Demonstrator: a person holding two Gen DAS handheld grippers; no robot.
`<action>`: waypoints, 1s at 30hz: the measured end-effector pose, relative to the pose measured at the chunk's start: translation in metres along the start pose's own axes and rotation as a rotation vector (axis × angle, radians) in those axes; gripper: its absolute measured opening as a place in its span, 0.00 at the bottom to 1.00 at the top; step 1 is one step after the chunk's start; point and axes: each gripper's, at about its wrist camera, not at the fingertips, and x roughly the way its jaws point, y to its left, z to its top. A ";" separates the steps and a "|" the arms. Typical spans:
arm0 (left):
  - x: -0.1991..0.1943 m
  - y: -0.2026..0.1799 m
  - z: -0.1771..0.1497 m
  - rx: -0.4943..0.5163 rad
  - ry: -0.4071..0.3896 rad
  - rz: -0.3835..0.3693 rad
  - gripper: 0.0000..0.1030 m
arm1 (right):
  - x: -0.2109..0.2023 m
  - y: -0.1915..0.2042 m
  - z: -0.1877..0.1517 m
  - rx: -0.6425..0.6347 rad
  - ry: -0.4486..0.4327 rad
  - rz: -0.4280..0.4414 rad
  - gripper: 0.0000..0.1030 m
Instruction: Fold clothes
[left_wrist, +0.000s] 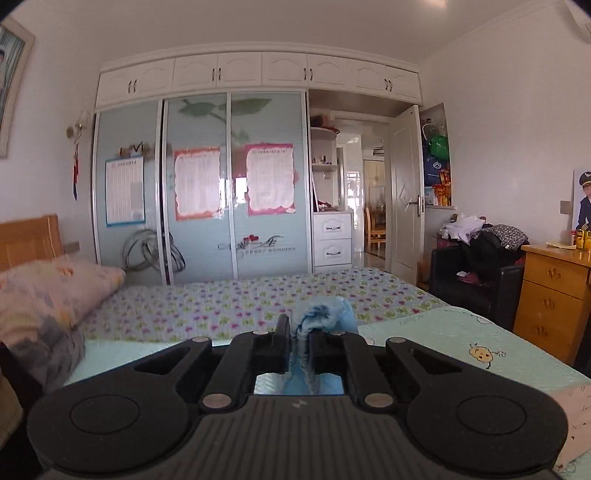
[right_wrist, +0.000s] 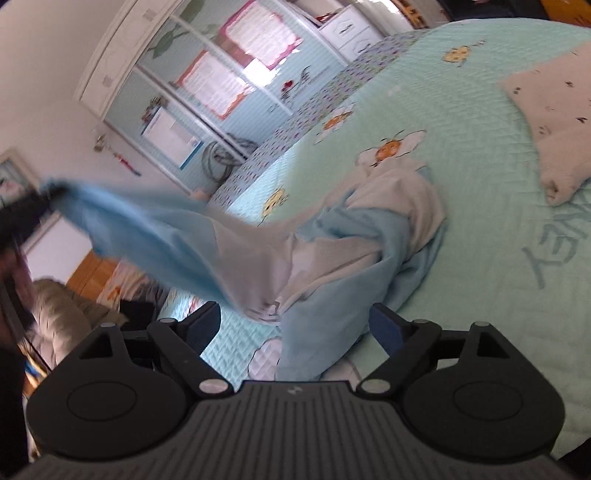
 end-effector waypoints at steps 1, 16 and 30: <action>-0.004 -0.003 0.003 0.016 0.003 0.012 0.15 | 0.001 0.006 -0.004 -0.026 0.000 -0.020 0.86; -0.010 0.046 -0.094 -0.131 0.157 0.081 0.14 | 0.035 -0.033 -0.005 0.196 0.019 -0.115 0.88; -0.057 0.018 -0.220 -0.214 0.249 0.080 0.99 | 0.072 -0.037 -0.001 0.245 0.046 -0.122 0.59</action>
